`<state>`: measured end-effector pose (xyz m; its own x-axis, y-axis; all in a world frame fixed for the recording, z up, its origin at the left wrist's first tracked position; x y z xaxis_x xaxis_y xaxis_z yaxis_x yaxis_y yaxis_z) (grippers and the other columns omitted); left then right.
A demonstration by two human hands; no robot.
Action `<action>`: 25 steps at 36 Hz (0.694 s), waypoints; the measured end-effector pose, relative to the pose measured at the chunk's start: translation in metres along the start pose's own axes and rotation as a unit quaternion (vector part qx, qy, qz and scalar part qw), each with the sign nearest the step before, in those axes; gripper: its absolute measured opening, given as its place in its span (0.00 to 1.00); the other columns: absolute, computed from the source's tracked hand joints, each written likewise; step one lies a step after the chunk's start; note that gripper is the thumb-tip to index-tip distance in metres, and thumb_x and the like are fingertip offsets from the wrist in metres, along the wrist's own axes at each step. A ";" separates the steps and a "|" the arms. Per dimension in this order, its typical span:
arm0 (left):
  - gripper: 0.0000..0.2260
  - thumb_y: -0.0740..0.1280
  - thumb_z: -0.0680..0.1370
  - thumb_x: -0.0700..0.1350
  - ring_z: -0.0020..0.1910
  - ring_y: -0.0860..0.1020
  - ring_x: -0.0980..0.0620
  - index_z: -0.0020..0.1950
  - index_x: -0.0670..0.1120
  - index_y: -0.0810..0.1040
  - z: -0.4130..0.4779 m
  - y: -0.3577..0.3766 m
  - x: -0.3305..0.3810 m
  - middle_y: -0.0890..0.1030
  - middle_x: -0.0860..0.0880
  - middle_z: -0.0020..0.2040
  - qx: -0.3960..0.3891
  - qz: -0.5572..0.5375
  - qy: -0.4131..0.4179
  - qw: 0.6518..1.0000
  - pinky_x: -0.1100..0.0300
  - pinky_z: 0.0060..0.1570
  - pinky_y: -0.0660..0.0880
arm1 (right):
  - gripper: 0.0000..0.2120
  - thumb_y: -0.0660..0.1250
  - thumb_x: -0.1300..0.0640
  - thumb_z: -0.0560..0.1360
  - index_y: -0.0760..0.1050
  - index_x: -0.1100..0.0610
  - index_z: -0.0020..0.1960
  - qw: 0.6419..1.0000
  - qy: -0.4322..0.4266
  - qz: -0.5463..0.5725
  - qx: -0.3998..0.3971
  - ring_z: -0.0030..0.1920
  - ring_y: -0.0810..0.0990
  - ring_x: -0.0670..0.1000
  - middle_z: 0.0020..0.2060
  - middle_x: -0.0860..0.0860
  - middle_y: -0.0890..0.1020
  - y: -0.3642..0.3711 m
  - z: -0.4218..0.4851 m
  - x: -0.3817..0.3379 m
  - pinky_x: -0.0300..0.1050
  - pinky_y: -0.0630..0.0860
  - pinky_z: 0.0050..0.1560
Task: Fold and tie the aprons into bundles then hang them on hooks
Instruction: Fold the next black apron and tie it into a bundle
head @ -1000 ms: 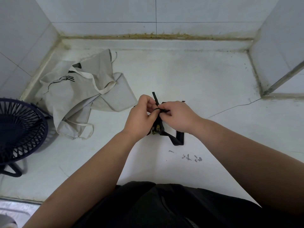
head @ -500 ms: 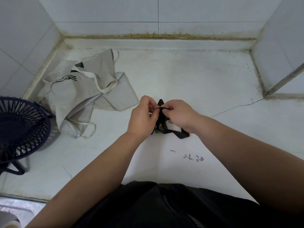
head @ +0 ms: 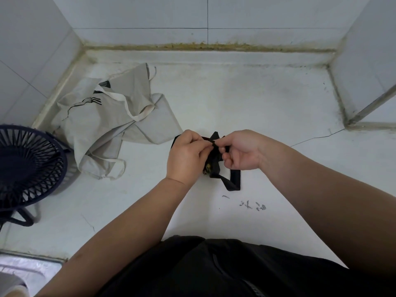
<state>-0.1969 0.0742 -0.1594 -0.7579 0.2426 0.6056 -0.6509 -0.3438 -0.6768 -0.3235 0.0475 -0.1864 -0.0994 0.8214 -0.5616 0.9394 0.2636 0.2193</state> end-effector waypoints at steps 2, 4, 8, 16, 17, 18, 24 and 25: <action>0.05 0.69 0.73 0.42 0.40 0.75 0.51 0.43 0.42 0.84 0.000 0.000 0.002 0.77 0.46 0.41 -0.010 0.016 0.003 1.000 0.64 0.37 0.69 | 0.08 0.60 0.62 0.79 0.70 0.57 0.41 1.000 0.004 0.010 -0.008 0.28 0.64 0.47 0.28 0.50 0.67 0.000 0.000 0.001 0.36 0.65 0.26; 0.06 0.67 0.74 0.42 0.42 0.76 0.47 0.43 0.43 0.83 0.000 0.001 0.005 0.75 0.47 0.43 -0.032 0.042 0.006 0.999 0.61 0.37 0.68 | 0.08 0.60 0.62 0.79 0.70 0.57 0.41 1.000 -0.004 0.014 -0.018 0.28 0.65 0.47 0.28 0.50 0.67 0.002 -0.001 0.001 0.36 0.65 0.27; 0.05 0.66 0.75 0.36 0.48 0.67 0.51 0.46 0.45 0.79 0.004 0.002 0.001 0.64 0.52 0.48 -0.090 0.052 -0.043 0.994 0.58 0.39 0.68 | 0.07 0.61 0.63 0.79 0.75 0.60 0.44 0.984 -0.120 -0.130 0.002 0.31 0.67 0.48 0.31 0.51 0.70 0.004 -0.004 -0.007 0.38 0.65 0.32; 0.08 0.63 0.78 0.37 0.51 0.68 0.52 0.45 0.49 0.73 0.008 0.001 -0.020 0.64 0.53 0.48 -0.192 -0.011 -0.149 0.970 0.60 0.53 0.71 | 0.12 0.59 0.58 0.80 0.80 0.61 0.53 0.738 -0.345 -0.544 0.201 0.50 0.78 0.56 0.47 0.55 0.83 -0.012 -0.016 -0.035 0.46 0.69 0.49; 0.08 0.62 0.78 0.37 0.49 0.68 0.52 0.44 0.50 0.72 0.008 0.000 -0.021 0.64 0.54 0.46 -0.197 -0.004 -0.150 0.969 0.59 0.52 0.71 | 0.12 0.59 0.58 0.80 0.80 0.61 0.52 0.729 -0.348 -0.551 0.210 0.48 0.78 0.57 0.46 0.55 0.82 -0.013 -0.014 -0.035 0.45 0.69 0.47; 0.08 0.62 0.78 0.37 0.48 0.68 0.51 0.44 0.50 0.72 0.008 -0.002 -0.023 0.64 0.55 0.44 -0.198 0.008 -0.144 0.970 0.58 0.50 0.72 | 0.12 0.59 0.58 0.80 0.80 0.61 0.51 0.722 -0.351 -0.556 0.217 0.48 0.77 0.57 0.44 0.54 0.81 -0.013 -0.013 -0.036 0.45 0.68 0.45; 0.04 0.61 0.79 0.40 0.50 0.65 0.52 0.49 0.47 0.74 0.009 -0.006 -0.024 0.64 0.54 0.45 -0.209 0.084 -0.108 0.968 0.55 0.46 0.71 | 0.12 0.59 0.58 0.80 0.80 0.59 0.54 0.711 -0.348 -0.568 0.225 0.51 0.77 0.56 0.49 0.54 0.81 -0.015 -0.007 -0.038 0.43 0.68 0.47; 0.04 0.61 0.79 0.40 0.50 0.65 0.52 0.49 0.48 0.74 0.009 -0.006 -0.024 0.64 0.54 0.45 -0.210 0.088 -0.107 0.968 0.55 0.46 0.71 | 0.12 0.59 0.58 0.80 0.80 0.59 0.54 0.716 -0.343 -0.565 0.223 0.52 0.77 0.56 0.50 0.53 0.81 -0.015 -0.006 -0.037 0.43 0.69 0.49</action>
<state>-0.1745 0.0625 -0.1664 -0.8616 0.0055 0.5076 -0.5068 0.0478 -0.8607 -0.3363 0.0159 -0.1642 -0.8382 -0.2718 -0.4727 0.4124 0.2511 -0.8757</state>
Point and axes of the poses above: each hand's wrist, its own z-axis towards the middle knuckle, its own y-axis out of the palm, x = y × z, the point moved 6 cm from there along z, towards the middle knuckle
